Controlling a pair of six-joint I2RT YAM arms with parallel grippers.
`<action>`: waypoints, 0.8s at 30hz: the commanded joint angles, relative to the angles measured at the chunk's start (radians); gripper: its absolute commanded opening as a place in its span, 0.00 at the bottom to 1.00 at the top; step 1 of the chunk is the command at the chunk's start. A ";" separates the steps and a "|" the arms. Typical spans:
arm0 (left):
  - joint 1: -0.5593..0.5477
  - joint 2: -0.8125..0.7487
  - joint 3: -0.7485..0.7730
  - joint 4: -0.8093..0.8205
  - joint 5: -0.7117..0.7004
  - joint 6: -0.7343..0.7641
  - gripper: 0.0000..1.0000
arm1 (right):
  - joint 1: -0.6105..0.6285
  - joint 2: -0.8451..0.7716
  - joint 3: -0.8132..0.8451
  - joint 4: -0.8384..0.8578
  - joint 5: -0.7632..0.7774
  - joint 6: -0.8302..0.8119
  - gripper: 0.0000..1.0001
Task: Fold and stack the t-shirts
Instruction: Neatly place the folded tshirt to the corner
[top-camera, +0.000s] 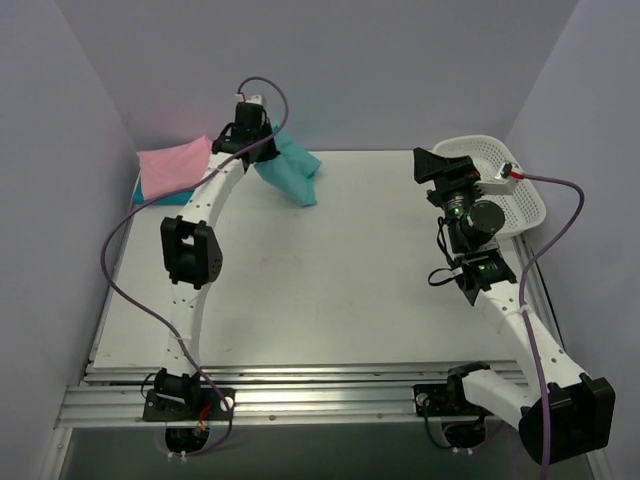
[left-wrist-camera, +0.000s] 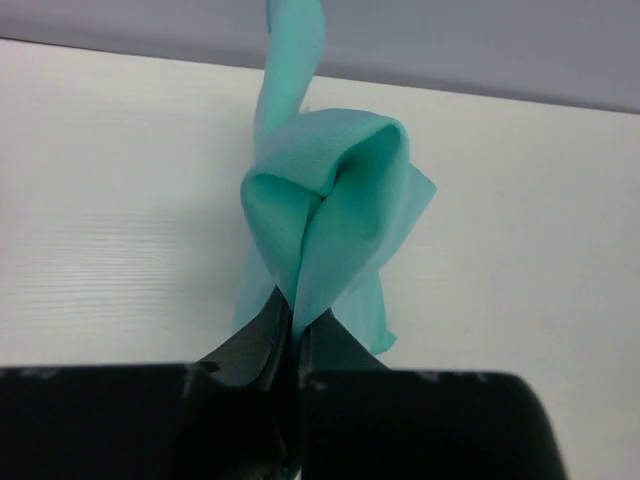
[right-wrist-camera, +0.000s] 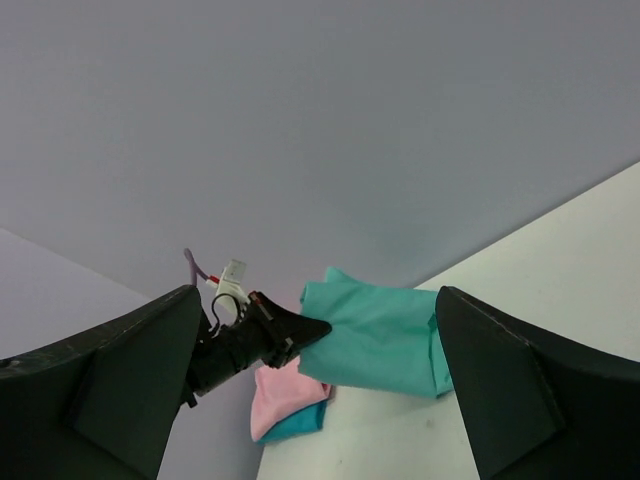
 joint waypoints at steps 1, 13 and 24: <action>0.088 0.067 0.091 -0.178 -0.031 0.105 0.02 | -0.023 0.012 -0.007 0.124 -0.059 0.053 1.00; 0.358 0.027 0.088 -0.180 -0.022 0.160 0.02 | -0.078 0.068 -0.083 0.253 -0.140 0.109 1.00; 0.390 0.080 0.249 -0.129 0.030 0.122 0.02 | -0.081 0.197 -0.106 0.383 -0.172 0.151 1.00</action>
